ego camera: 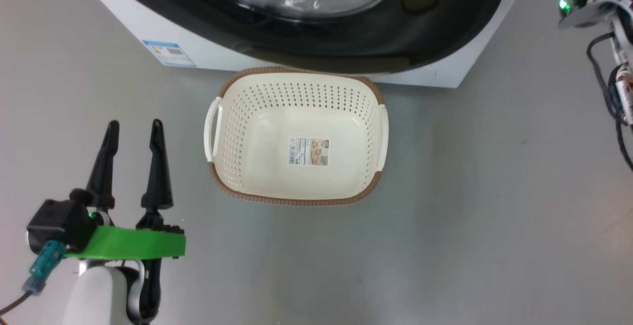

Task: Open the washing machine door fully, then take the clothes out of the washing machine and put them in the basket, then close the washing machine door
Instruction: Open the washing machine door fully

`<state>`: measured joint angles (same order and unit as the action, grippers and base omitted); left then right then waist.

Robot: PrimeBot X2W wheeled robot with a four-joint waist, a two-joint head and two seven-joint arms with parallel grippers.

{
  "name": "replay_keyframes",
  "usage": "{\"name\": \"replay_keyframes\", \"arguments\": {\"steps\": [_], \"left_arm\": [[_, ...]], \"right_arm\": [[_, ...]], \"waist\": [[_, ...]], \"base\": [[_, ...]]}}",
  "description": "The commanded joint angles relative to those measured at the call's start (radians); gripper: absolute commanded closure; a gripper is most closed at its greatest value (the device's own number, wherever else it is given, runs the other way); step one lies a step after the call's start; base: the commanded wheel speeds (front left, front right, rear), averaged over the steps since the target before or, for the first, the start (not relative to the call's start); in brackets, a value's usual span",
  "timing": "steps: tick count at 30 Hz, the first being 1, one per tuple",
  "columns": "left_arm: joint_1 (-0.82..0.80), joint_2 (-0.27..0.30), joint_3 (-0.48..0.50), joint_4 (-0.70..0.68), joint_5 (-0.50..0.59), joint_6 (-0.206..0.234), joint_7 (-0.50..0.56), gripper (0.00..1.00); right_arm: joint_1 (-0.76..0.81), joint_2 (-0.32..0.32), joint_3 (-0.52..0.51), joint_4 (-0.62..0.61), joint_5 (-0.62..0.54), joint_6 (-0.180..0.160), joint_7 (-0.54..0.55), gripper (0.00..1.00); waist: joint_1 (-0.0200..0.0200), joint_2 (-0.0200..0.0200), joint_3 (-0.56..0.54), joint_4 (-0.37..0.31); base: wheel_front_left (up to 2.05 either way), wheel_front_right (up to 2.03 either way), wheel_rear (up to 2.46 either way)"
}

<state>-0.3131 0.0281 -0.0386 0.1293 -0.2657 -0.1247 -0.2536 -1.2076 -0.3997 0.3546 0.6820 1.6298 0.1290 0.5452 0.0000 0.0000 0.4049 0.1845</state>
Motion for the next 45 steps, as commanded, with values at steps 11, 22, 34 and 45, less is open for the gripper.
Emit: {"name": "replay_keyframes", "arguments": {"steps": [11, 22, 34, 45], "left_arm": [[0.042, 0.022, 0.039, -0.008, 0.017, 0.006, -0.008, 0.0], [0.074, 0.022, 0.045, 0.003, 0.024, 0.003, -0.008, 0.0], [0.101, 0.022, 0.047, 0.009, 0.031, 0.001, -0.008, 0.0], [0.123, 0.022, 0.051, 0.014, 0.038, 0.0, -0.008, 0.0]], "right_arm": [[0.139, 0.042, 0.04, -0.075, 0.022, 0.002, 0.064, 1.0], [0.253, 0.047, 0.048, -0.126, 0.047, 0.002, 0.095, 1.0], [0.362, 0.052, 0.055, -0.181, 0.068, 0.002, 0.114, 1.0], [0.45, 0.057, 0.063, -0.239, 0.084, 0.002, 0.125, 1.0]], "waist": [[0.0, 0.0, -0.08, -0.016], [0.0, 0.0, -0.145, -0.008], [0.0, 0.0, -0.202, 0.018], [0.0, 0.0, -0.24, 0.045]], "base": [[0.0, 0.0, 0.0], [0.0, 0.0, 0.0], [0.0, 0.0, 0.0], [0.0, 0.0, 0.0]]}}
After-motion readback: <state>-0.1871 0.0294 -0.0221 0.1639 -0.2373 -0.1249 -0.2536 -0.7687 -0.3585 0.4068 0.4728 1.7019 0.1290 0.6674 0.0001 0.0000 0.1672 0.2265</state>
